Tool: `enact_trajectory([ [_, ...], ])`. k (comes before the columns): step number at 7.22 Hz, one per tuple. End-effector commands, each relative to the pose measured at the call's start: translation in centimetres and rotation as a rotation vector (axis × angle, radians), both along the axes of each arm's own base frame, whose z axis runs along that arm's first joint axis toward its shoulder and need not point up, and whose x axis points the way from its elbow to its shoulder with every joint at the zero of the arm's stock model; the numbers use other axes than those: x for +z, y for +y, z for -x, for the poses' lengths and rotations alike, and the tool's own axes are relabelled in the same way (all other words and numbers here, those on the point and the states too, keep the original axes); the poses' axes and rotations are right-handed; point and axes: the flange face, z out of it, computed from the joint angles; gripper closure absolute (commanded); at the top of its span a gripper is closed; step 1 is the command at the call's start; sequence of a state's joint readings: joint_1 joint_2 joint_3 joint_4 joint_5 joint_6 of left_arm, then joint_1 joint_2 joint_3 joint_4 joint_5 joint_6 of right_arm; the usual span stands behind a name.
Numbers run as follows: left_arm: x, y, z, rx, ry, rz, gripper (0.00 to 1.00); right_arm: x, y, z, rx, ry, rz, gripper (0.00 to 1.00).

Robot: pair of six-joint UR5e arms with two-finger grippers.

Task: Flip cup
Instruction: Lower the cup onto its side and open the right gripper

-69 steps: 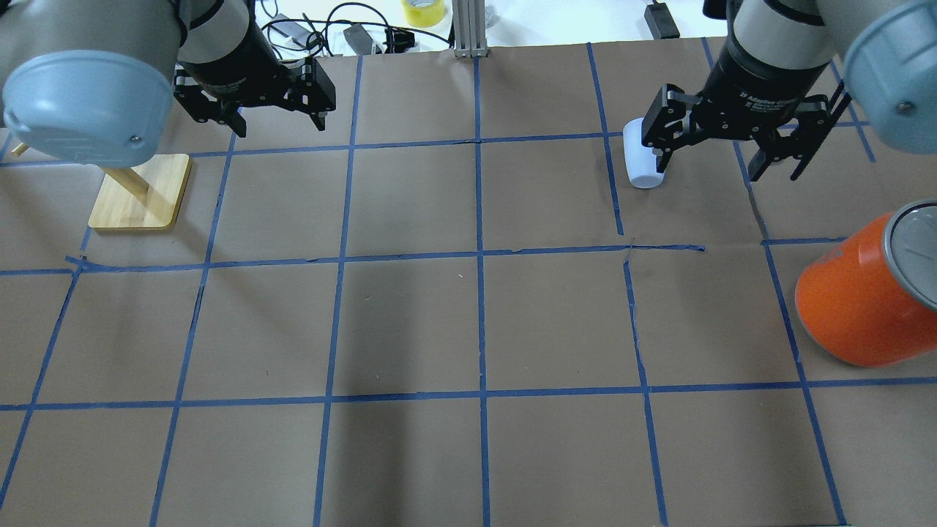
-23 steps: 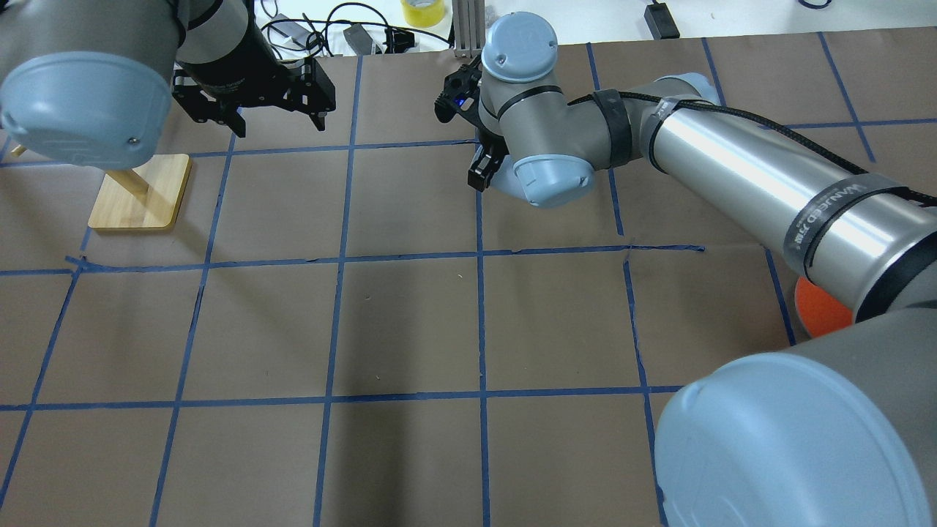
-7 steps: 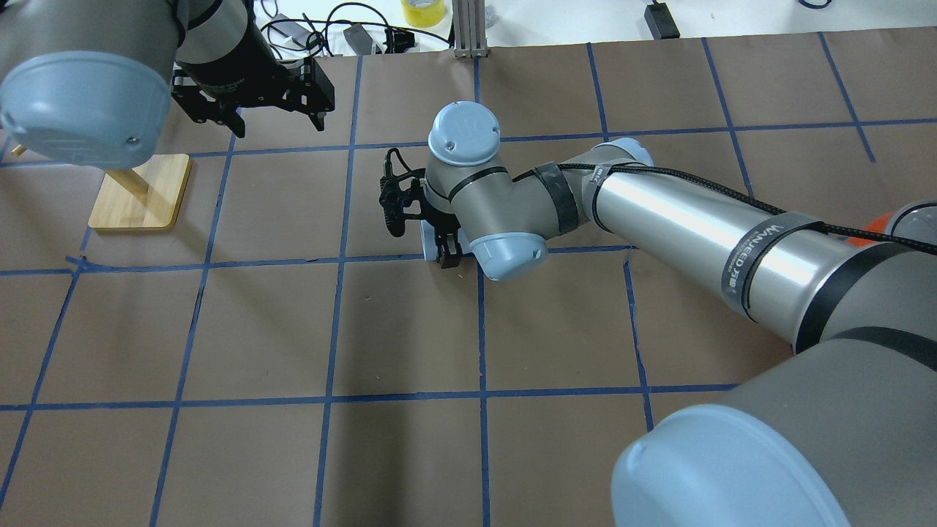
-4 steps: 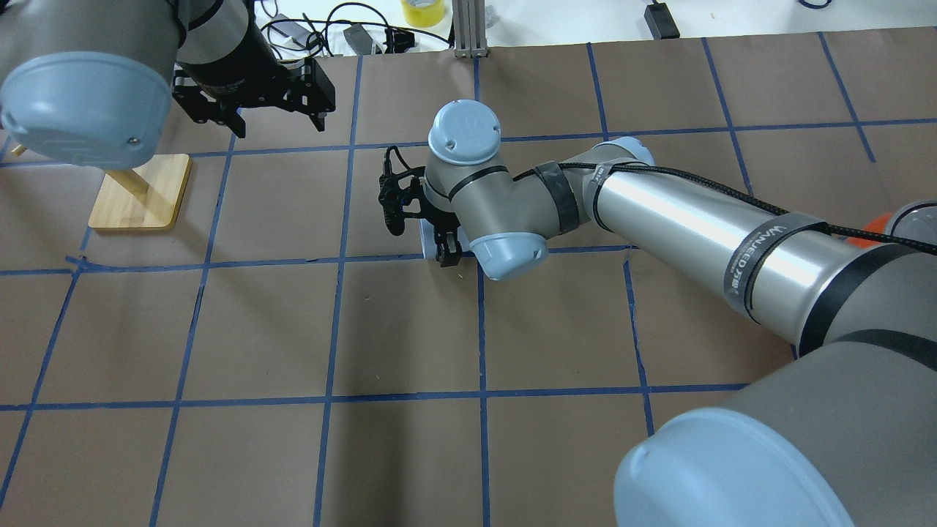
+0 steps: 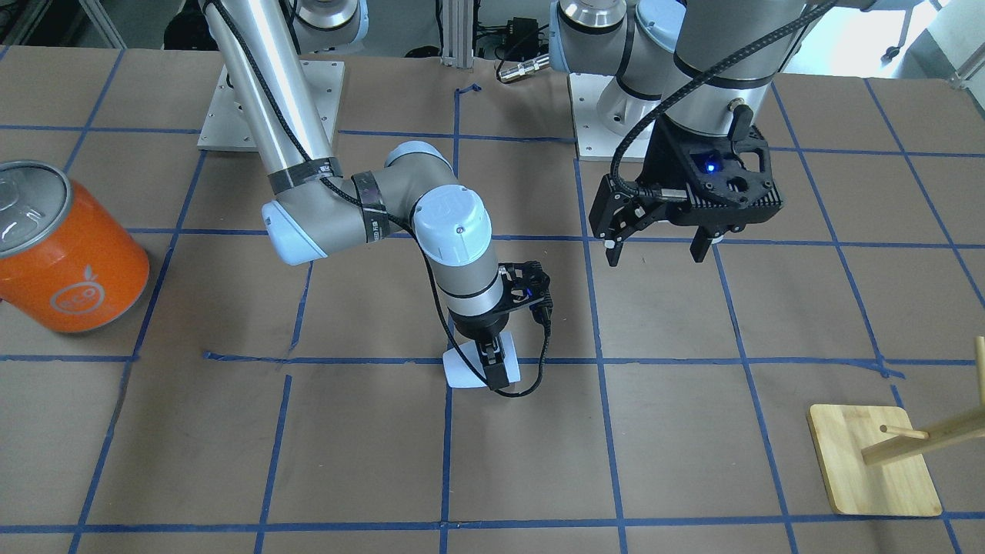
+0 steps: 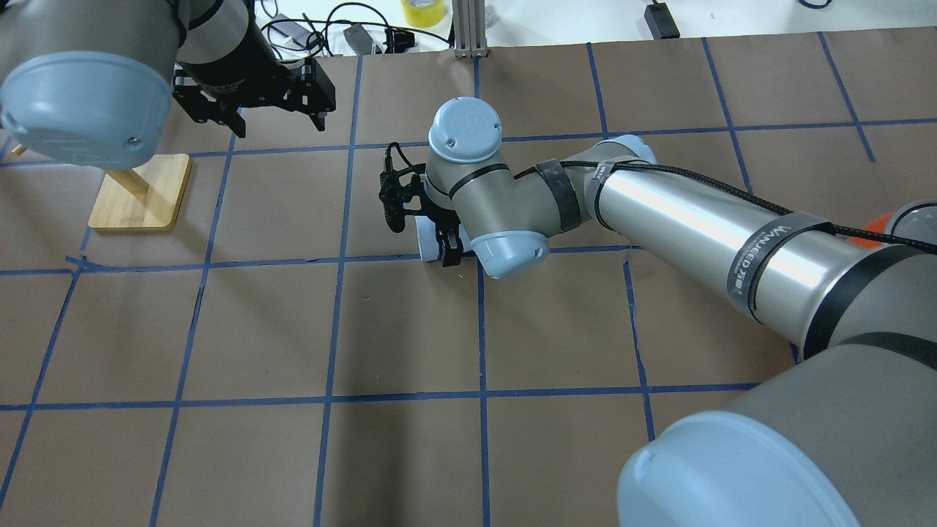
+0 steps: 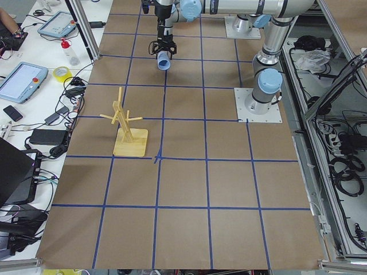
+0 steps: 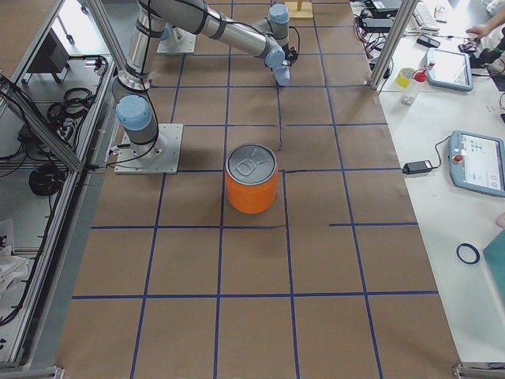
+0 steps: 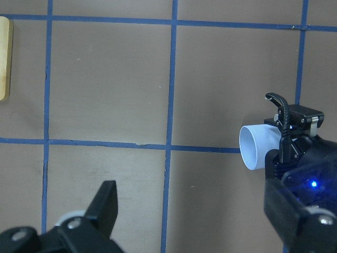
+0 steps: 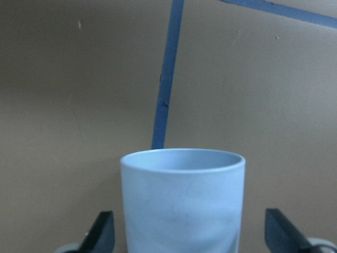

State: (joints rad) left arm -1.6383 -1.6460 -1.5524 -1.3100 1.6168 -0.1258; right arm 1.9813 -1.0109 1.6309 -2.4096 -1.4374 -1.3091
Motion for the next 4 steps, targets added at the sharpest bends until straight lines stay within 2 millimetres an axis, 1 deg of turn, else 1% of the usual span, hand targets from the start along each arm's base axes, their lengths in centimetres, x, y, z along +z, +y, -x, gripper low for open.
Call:
enact_trajectory([
  [1, -0.1, 0.0, 0.0, 0.0, 0.0, -0.001, 0.0, 6.2, -0.7, 1.9, -0.024, -0.033, 0.072, 0.0],
  [2, -0.1, 0.0, -0.1, 0.002, 0.0, -0.001, 0.0, 9.8, -0.9, 4.9, -0.079, -0.04, 0.065, 0.0],
  [4, 0.0, 0.0, -0.1, 0.002, 0.0, 0.0, 0.0, 14.3, -2.4, 12.6, -0.196, -0.11, -0.006, 0.0],
])
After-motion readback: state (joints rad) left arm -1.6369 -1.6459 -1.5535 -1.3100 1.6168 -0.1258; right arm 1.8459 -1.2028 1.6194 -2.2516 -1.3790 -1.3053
